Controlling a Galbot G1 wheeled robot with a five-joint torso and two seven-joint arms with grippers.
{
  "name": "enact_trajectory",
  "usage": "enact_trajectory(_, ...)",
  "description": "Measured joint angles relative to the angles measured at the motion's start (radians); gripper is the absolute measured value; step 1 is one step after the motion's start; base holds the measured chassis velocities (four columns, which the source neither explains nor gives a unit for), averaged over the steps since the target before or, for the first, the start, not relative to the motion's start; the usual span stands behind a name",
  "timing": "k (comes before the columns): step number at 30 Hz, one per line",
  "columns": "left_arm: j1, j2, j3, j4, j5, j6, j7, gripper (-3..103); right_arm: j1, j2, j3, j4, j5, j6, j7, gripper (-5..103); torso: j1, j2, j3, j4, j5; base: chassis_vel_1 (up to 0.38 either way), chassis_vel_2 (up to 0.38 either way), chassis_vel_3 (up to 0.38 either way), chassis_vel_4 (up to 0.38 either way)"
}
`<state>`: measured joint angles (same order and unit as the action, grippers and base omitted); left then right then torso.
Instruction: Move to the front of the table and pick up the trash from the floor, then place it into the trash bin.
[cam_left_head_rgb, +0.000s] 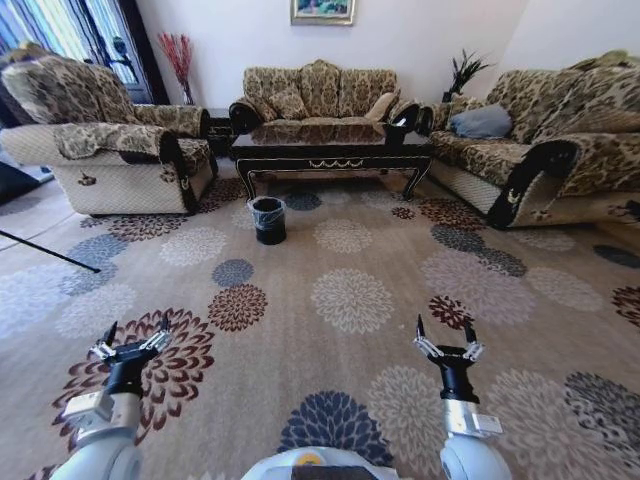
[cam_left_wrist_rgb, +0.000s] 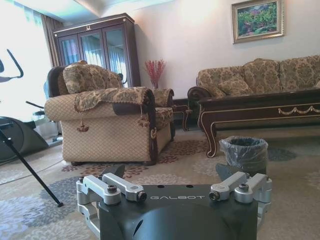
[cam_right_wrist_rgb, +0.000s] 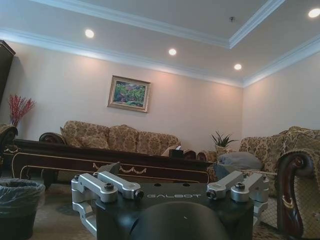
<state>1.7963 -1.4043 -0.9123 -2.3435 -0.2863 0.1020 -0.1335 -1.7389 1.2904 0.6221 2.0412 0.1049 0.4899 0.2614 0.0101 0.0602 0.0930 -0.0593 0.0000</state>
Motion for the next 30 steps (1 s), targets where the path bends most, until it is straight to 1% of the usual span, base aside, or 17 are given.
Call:
enact_trajectory(8,-0.024,0.016,-0.004,0.022,0.005,-0.014,-0.023,100,0.005,0.002,0.0,-0.004,-0.006,-0.002,0.015,100,0.0,0.0,0.0,-0.0001,0.0,0.0,0.0,0.0,0.0)
enact_trajectory(12,-0.029,0.019,-0.017,0.033,-0.022,-0.03,-0.021,100,0.005,0.0,0.008,0.01,-0.006,-0.016,0.038,100,0.0,0.0,0.0,0.0,-0.0002,0.0,0.0,0.0,0.0)
enact_trajectory(15,-0.036,0.025,-0.037,0.037,-0.052,-0.055,0.001,100,0.003,-0.003,0.012,0.039,-0.002,-0.04,0.062,100,0.0,0.0,0.0,0.0,0.0,0.0,0.0,0.0,0.0)
enact_trajectory(16,-0.036,0.025,-0.037,0.037,-0.052,-0.055,0.001,100,0.003,-0.003,0.012,0.039,-0.002,-0.04,0.062,100,0.0,0.0,0.0,0.0,0.0,0.0,0.0,0.0,0.0)
enact_trajectory(18,-0.042,0.034,-0.061,0.041,-0.077,-0.08,0.028,100,-0.003,-0.003,0.011,0.086,0.015,-0.094,0.088,100,0.0,0.003,0.002,-0.0002,-0.0001,0.0,0.0,0.0,0.0)
enact_trajectory(19,-0.043,0.035,-0.067,0.043,-0.082,-0.09,0.037,100,-0.004,-0.003,0.01,0.098,0.019,-0.105,0.095,100,0.0,0.004,0.003,-0.0002,-0.0002,0.0,0.0,0.0,0.0)
enact_trajectory(20,-0.044,0.038,-0.082,0.048,-0.089,-0.12,0.062,100,-0.005,-0.003,0.01,0.121,0.027,-0.123,0.103,100,0.001,0.009,0.007,-0.0001,-0.0001,0.0,0.0,0.0,0.0)
enact_trajectory(21,-0.044,0.038,-0.082,0.048,-0.089,-0.12,0.062,100,-0.005,-0.003,0.01,0.121,0.027,-0.123,0.103,100,0.001,0.009,0.007,-0.0001,-0.0001,0.0,0.0,0.0,0.0)
enact_trajectory(23,-0.043,0.042,-0.105,0.051,-0.099,-0.164,0.097,100,-0.012,-0.003,0.023,0.15,0.027,-0.138,0.098,100,0.002,0.016,0.014,0.0,-0.0001,0.0,0.0,0.0,0.0)
enact_trajectory(24,-0.041,0.043,-0.12,0.05,-0.107,-0.175,0.111,100,-0.019,-0.006,0.036,0.165,0.025,-0.139,0.083,100,0.002,0.022,0.019,-0.0001,-0.0001,0.0,0.0,0.0,0.0)
enact_trajectory(27,-0.037,0.046,-0.146,0.039,-0.127,-0.179,0.126,100,-0.039,-0.017,0.066,0.191,0.022,-0.146,0.048,100,0.004,0.033,0.028,-0.0001,0.0,0.0,0.0,0.0,0.0)
enact_trajectory(30,-0.029,0.057,-0.177,0.024,-0.15,-0.179,0.143,100,-0.063,-0.046,0.086,0.229,0.054,-0.21,0.051,100,0.006,0.048,0.041,-0.0002,0.0,0.0,0.0,0.0,0.0)
